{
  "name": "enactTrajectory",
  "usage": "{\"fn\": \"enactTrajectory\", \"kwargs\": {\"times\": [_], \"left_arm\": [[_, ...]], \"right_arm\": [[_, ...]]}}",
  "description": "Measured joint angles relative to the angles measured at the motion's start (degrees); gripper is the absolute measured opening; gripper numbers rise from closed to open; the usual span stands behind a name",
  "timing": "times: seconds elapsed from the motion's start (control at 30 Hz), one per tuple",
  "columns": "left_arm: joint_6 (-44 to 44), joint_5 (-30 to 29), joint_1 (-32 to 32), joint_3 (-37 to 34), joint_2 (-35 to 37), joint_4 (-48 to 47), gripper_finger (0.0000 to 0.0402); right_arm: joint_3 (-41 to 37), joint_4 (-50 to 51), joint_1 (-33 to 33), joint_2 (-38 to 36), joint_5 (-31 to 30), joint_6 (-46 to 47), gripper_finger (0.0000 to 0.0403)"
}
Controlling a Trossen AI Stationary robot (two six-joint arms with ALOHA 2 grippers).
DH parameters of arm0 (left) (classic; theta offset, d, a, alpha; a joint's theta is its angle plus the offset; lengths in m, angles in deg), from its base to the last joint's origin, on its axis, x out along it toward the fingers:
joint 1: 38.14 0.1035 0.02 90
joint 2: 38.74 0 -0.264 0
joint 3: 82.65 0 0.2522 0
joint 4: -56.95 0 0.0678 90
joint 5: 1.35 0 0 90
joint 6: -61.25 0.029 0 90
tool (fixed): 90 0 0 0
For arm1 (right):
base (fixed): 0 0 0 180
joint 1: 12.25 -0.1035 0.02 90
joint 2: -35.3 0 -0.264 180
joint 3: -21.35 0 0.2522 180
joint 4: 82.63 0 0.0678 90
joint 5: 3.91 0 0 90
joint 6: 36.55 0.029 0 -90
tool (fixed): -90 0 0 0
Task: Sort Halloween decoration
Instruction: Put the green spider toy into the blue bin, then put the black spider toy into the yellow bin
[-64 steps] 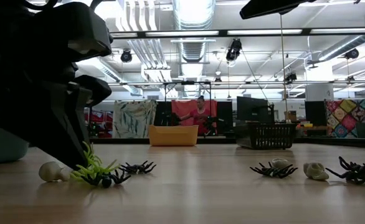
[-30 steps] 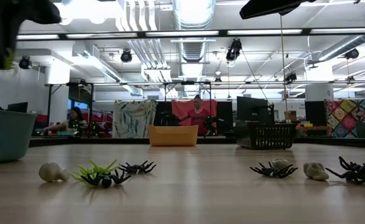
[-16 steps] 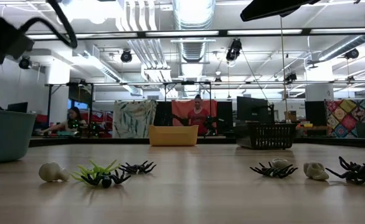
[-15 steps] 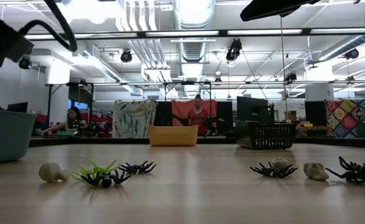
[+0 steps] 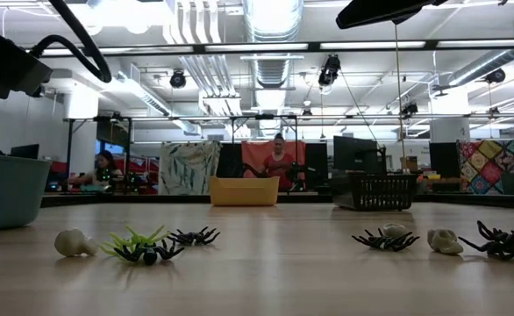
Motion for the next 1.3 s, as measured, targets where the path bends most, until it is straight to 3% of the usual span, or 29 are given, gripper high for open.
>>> {"fn": "enactTrajectory", "kwargs": {"times": [0.43,0.6,0.73,0.87,1.0,1.3], "left_arm": [[2.2,-1.8,0.0,2.5,0.0,-0.4,0.0097],[6.3,-8.1,0.0,6.7,0.0,-1.1,0.0098],[13.2,-18.2,-0.2,11.7,-0.1,0.1,0.0098],[25.2,-30.9,-0.2,14.5,-0.1,8.3,0.0088],[36.3,-37.9,1.0,13.2,-0.1,20.3,0.0069],[44.3,-39.4,2.8,1.3,-1.0,47.8,0.0004]], "right_arm": [[0.0,-0.1,0.0,0.0,0.0,-1.1,0.0057],[0.0,-0.1,0.0,0.0,0.0,-1.5,0.0057],[0.2,-1.0,0.0,0.0,0.2,-1.1,0.0057],[0.2,-4.4,0.4,0.0,0.5,3.2,0.0057],[0.2,-6.8,1.7,0.0,5.5,4.4,0.0057],[0.2,-10.3,2.7,5.5,8.2,2.5,0.0057]]}}
